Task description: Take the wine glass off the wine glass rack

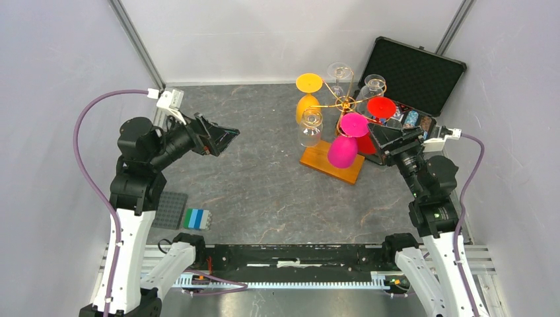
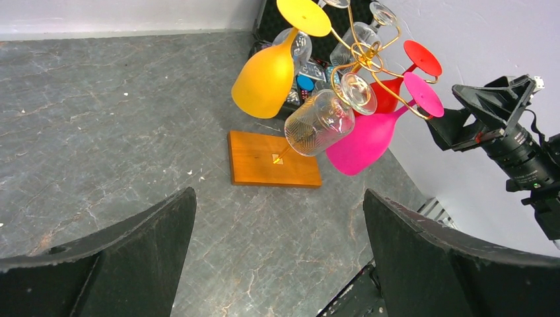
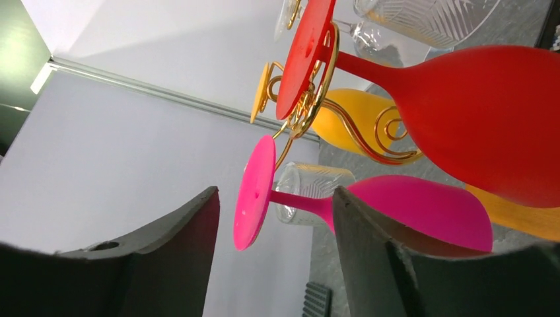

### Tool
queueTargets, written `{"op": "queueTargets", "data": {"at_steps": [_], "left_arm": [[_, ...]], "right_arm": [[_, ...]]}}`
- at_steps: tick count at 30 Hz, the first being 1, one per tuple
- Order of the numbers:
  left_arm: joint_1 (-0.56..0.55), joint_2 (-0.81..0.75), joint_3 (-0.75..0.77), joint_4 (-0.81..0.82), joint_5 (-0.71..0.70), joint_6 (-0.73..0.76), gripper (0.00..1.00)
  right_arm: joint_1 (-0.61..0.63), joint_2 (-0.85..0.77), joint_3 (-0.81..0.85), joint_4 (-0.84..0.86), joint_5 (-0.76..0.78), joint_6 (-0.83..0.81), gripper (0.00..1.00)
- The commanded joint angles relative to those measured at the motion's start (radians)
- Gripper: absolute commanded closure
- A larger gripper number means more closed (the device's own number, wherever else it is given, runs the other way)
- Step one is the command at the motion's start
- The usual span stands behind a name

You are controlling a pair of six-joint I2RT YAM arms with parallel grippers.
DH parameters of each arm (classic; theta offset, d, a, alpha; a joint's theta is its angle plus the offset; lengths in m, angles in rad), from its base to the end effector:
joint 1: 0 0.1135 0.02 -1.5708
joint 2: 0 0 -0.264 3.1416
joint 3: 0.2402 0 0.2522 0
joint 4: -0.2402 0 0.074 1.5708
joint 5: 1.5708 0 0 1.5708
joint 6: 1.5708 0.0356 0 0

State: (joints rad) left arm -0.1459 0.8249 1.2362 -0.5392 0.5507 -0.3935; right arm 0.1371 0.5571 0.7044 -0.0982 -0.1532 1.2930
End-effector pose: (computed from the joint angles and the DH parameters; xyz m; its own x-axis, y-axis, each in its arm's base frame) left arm 0.1406 -0.0395 0.4470 -0.3609 -0.2772 -0.8904 0.5403 0.7161 -0.4419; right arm 0.1364 0.0243 0.3537 -0.2618 0.9233 -0.2811 -0.1252 0.2563 0.9585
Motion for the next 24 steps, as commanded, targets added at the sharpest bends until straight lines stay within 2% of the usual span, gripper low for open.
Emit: {"op": "queueTargets", "data": {"at_steps": [1,3,6,10,17,24], "left_arm": [[0.002,0.002,-0.001,0.030,-0.008,-0.021,0.00],[0.002,0.003,-0.001,0.030,-0.008,-0.021,0.00],[0.002,0.003,-0.003,0.030,-0.008,-0.022,0.00],[0.002,0.007,-0.002,0.030,0.010,-0.028,0.00],[0.002,0.014,-0.006,0.029,0.037,-0.028,0.00],[0.002,0.015,-0.003,0.024,0.040,-0.025,0.00]], "right_arm": [[0.000,-0.006,0.016,0.044,0.008,-0.007,0.27],[0.001,0.014,0.026,0.060,-0.023,-0.016,0.23],[0.001,0.053,0.041,0.057,-0.071,-0.026,0.26],[0.001,0.066,0.034,0.065,-0.083,-0.018,0.40],[0.002,0.068,0.029,0.086,-0.070,-0.003,0.58],[0.003,0.087,0.077,0.091,-0.070,0.017,0.92]]}}
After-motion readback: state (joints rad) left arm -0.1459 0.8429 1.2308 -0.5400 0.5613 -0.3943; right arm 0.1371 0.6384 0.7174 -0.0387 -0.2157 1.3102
